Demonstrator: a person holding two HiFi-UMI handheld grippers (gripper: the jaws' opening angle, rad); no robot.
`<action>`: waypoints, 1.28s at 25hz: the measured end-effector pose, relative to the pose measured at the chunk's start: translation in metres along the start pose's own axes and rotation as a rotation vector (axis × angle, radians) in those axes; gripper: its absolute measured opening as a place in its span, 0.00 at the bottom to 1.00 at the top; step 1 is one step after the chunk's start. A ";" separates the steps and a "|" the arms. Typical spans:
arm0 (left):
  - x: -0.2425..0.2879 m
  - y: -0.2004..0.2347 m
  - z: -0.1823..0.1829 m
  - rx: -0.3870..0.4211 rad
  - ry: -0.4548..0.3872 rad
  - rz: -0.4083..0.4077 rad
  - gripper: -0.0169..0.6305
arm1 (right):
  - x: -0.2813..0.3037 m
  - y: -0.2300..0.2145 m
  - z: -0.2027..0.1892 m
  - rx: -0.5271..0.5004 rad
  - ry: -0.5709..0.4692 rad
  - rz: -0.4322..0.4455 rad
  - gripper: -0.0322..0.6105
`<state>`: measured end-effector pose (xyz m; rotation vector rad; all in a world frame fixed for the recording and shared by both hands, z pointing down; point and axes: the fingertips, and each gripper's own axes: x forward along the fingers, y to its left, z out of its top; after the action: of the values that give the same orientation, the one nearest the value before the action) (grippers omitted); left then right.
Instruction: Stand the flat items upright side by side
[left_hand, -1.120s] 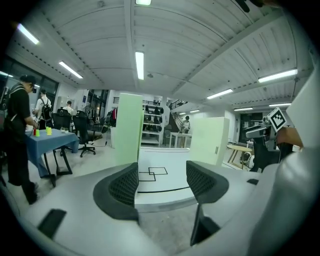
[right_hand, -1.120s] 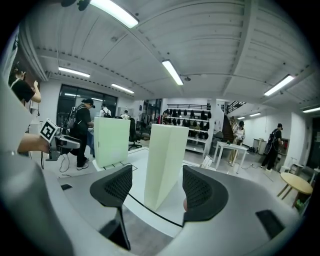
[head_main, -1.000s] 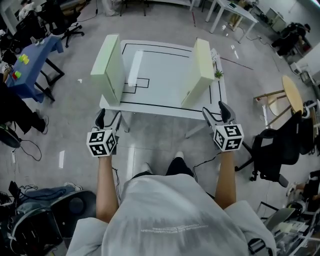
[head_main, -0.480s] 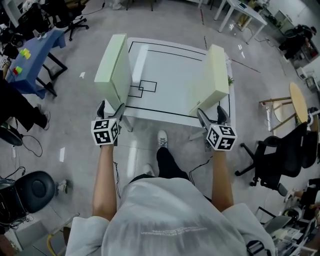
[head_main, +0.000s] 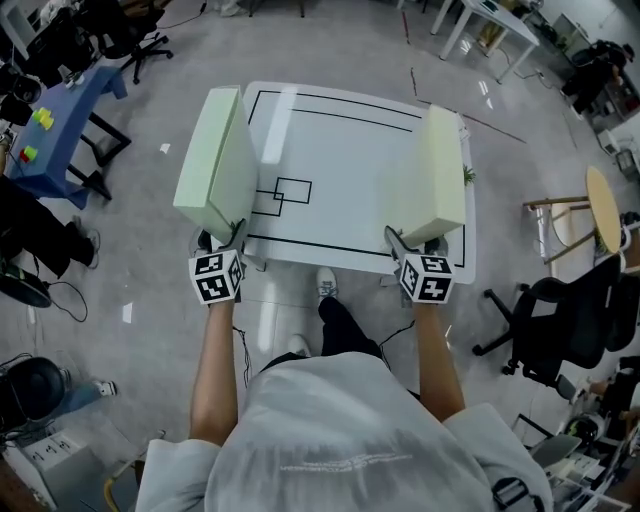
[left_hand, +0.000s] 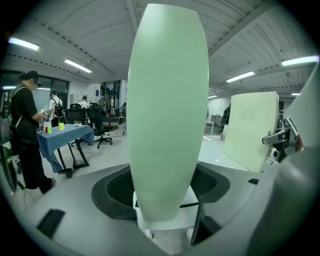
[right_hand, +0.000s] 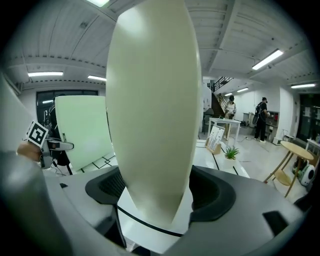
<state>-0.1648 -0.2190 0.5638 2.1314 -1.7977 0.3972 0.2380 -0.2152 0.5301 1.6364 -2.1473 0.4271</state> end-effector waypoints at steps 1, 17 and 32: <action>0.001 0.001 -0.001 0.002 0.000 0.008 0.52 | 0.003 0.000 -0.002 0.010 0.002 0.003 0.69; 0.029 -0.073 0.009 0.052 0.011 -0.108 0.49 | 0.020 0.038 0.008 0.046 -0.030 0.018 0.62; 0.042 -0.186 0.013 0.116 0.075 -0.320 0.49 | 0.026 0.075 0.009 0.006 -0.010 0.069 0.62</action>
<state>0.0252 -0.2333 0.5569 2.3965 -1.3908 0.5011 0.1583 -0.2210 0.5350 1.5743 -2.2170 0.4478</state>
